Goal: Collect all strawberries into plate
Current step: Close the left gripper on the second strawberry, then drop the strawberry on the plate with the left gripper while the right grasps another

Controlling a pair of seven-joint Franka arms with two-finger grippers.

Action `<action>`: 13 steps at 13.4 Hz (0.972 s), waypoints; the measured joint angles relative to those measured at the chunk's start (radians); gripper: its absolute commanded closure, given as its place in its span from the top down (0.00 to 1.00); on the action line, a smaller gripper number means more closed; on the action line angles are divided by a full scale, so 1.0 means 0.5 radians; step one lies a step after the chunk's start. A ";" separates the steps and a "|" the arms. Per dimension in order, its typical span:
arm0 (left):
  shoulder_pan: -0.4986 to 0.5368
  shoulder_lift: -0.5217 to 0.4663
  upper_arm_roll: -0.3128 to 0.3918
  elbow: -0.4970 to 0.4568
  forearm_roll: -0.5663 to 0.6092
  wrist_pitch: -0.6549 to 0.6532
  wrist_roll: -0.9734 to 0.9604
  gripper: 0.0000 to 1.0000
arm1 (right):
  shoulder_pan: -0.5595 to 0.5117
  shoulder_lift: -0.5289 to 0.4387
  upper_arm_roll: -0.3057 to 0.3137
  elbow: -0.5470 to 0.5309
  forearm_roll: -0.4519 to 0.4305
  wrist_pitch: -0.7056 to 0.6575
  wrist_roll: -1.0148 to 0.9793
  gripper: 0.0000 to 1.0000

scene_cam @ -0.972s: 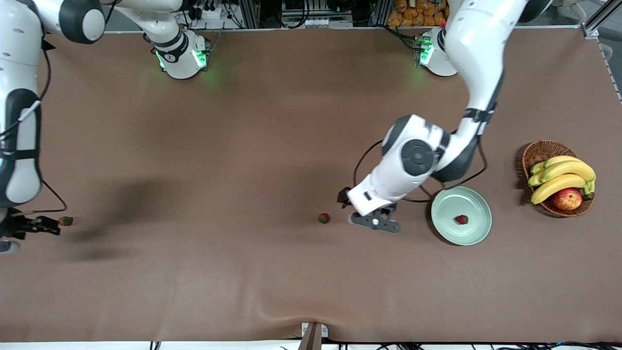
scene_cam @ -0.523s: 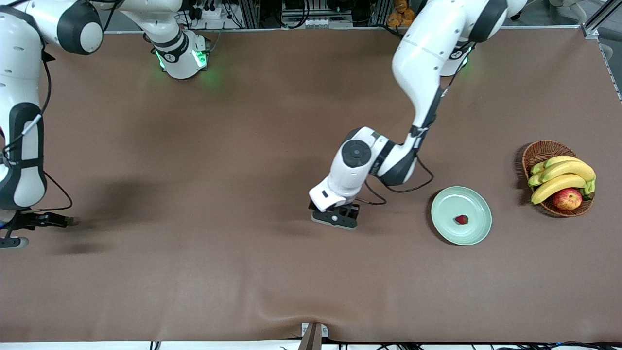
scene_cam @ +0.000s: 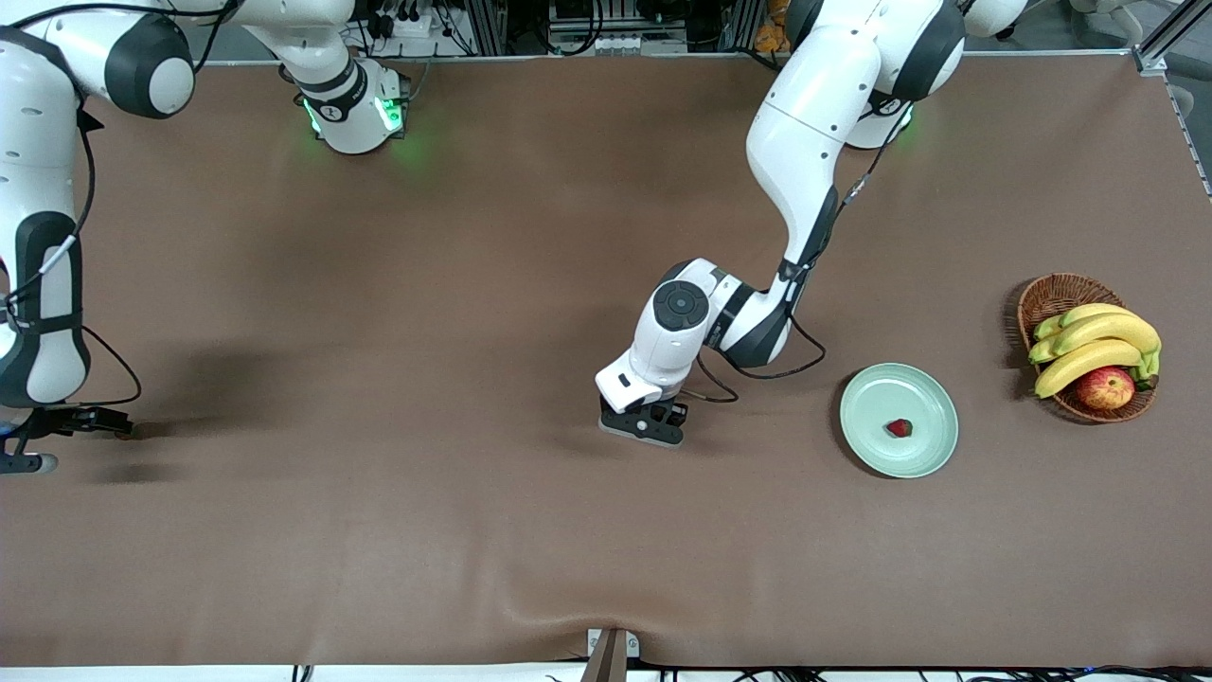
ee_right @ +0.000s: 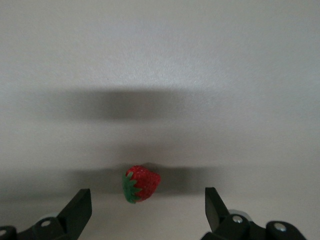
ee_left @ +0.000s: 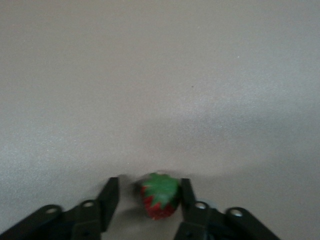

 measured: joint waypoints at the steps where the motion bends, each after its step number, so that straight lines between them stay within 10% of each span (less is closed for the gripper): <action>1: 0.000 0.007 0.000 0.011 0.000 0.000 0.000 0.13 | -0.008 0.018 0.013 0.000 0.004 0.012 0.002 1.00; 2: -0.001 0.017 0.000 0.024 0.000 0.000 0.000 0.00 | -0.027 0.031 0.038 0.000 0.009 0.021 0.002 1.00; 8: 0.051 -0.125 0.035 0.119 0.003 -0.263 -0.002 0.00 | -0.098 0.054 0.115 0.000 0.012 0.025 0.002 1.00; 11: 0.230 -0.453 0.051 0.128 0.022 -0.841 0.015 0.00 | -0.098 0.055 0.116 0.002 0.012 0.033 0.002 0.15; 13: 0.408 -0.637 0.055 0.076 0.032 -1.126 0.156 0.00 | -0.098 0.060 0.117 0.002 0.012 0.034 0.002 0.00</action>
